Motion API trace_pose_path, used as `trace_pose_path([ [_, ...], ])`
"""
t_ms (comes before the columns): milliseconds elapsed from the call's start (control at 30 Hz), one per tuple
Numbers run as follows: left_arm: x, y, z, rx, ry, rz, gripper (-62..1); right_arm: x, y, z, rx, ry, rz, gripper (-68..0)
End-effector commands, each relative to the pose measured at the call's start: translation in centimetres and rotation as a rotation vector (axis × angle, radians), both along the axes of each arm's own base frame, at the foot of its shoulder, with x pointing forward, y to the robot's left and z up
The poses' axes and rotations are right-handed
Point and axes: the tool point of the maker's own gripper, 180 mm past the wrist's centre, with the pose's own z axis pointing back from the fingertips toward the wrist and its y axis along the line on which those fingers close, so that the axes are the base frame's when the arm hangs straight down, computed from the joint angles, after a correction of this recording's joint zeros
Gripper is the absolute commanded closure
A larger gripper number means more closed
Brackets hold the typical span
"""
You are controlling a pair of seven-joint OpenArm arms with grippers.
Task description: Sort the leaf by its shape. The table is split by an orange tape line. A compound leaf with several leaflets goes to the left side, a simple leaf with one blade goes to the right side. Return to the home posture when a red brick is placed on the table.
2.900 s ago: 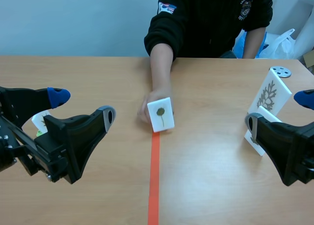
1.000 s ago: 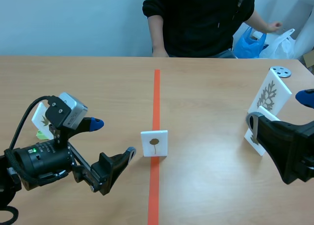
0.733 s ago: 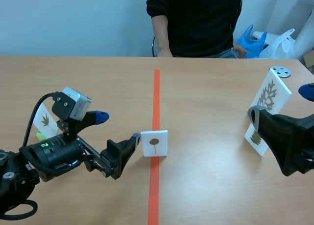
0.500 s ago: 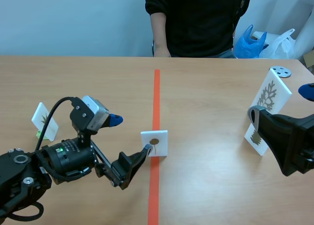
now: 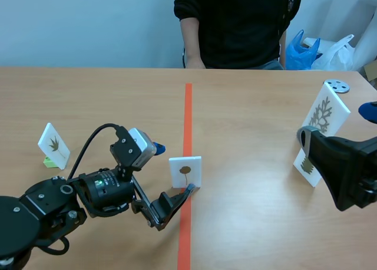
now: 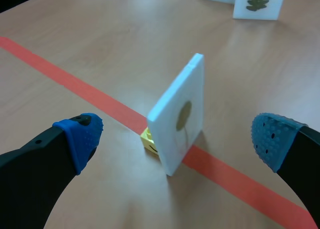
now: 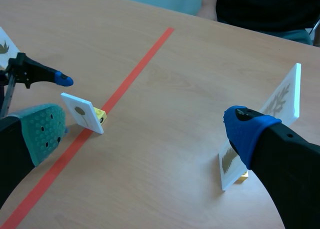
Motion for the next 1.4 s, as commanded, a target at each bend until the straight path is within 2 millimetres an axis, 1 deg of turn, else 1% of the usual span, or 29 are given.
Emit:
trace_pose_path([
  [0,1.0,-0.8,1.7,-0.05,-0.047,-0.002,-62.3,0.3,0.2,0.9,0.014,-0.032,0.004,-67.9],
  [233,0.2,-2.8,1.0,-0.06,-0.036,-0.069,-62.3,0.6,0.2,1.3,0.014,-0.048,0.004,-67.9],
  [367,0.0,-3.7,0.8,-0.057,-0.033,-0.091,-62.3,0.7,0.2,1.4,0.014,-0.051,0.004,-67.9],
  [500,0.3,-3.9,0.5,-0.054,-0.029,-0.087,-62.3,0.7,0.2,1.4,0.014,-0.051,0.004,-67.9],
  [633,0.4,-3.8,0.5,-0.055,-0.029,-0.085,-58.2,0.7,0.2,1.4,0.014,-0.051,0.004,-67.9],
  [700,0.4,-3.8,0.5,-0.057,-0.03,-0.086,-57.5,0.7,0.2,1.4,0.014,-0.051,0.004,-67.9],
  [767,0.4,-3.8,0.5,-0.057,-0.03,-0.086,-52.0,0.7,0.2,1.4,0.014,-0.051,0.004,-67.9],
  [833,0.4,-3.8,0.6,-0.058,-0.031,-0.086,-43.2,0.7,0.2,1.4,0.014,-0.051,0.004,-67.9],
  [933,0.4,-3.9,0.8,-0.068,-0.037,-0.087,-28.1,0.7,0.2,1.4,0.015,-0.051,0.004,-67.9],
  [1000,0.4,-3.9,0.9,-0.075,-0.042,-0.087,-21.8,0.7,0.2,1.4,0.015,-0.051,0.004,-67.9],
  [1100,0.4,-3.9,0.9,-0.075,-0.042,-0.087,-16.7,0.7,0.2,1.4,0.015,-0.051,0.004,-67.9],
  [1267,0.4,-3.8,0.7,-0.067,-0.038,-0.085,-5.3,0.7,0.2,1.4,0.015,-0.051,0.004,-67.9],
  [1367,0.4,-3.6,0.7,-0.065,-0.039,-0.085,-4.6,0.7,0.2,1.4,0.015,-0.052,0.004,-67.9],
])
